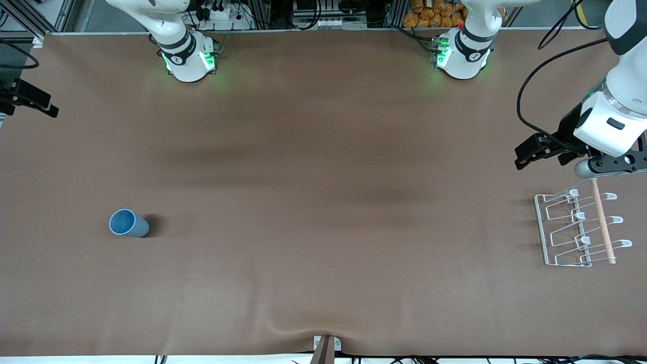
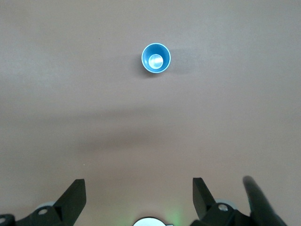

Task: Transfer cup to left arm and place on rack
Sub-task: 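Move the right gripper toward the light blue cup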

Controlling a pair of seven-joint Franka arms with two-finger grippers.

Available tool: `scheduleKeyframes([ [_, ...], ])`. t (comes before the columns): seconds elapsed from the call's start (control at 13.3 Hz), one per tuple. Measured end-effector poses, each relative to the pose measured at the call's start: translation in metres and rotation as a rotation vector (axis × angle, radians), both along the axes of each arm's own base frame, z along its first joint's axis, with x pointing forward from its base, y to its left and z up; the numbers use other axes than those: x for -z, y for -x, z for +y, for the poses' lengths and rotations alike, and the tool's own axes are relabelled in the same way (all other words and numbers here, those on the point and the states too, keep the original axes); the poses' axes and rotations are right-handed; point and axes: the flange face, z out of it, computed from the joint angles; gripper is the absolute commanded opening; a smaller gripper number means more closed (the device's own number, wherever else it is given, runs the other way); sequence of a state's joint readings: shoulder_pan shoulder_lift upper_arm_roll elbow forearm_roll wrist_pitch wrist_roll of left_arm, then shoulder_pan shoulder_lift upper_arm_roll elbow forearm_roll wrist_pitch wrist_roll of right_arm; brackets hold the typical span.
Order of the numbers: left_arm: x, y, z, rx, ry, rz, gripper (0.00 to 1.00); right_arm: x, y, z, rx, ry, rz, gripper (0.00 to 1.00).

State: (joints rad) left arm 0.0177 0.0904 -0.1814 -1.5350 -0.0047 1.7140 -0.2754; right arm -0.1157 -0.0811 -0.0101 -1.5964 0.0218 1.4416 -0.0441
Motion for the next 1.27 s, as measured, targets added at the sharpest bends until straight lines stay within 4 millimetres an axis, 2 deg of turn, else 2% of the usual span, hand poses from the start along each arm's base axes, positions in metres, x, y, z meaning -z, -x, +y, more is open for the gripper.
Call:
scheduleKeyframes([
  [0.67,0.0,0.0,0.003,0.005,-0.001,0.001,1.0,0.002,0.0,0.0,0.0,0.001,0.007,1.0],
  [1.27,0.0,-0.003,0.023,0.043,-0.01,-0.001,1.0,0.01,-0.005,-0.003,0.004,0.001,0.023,1.0],
])
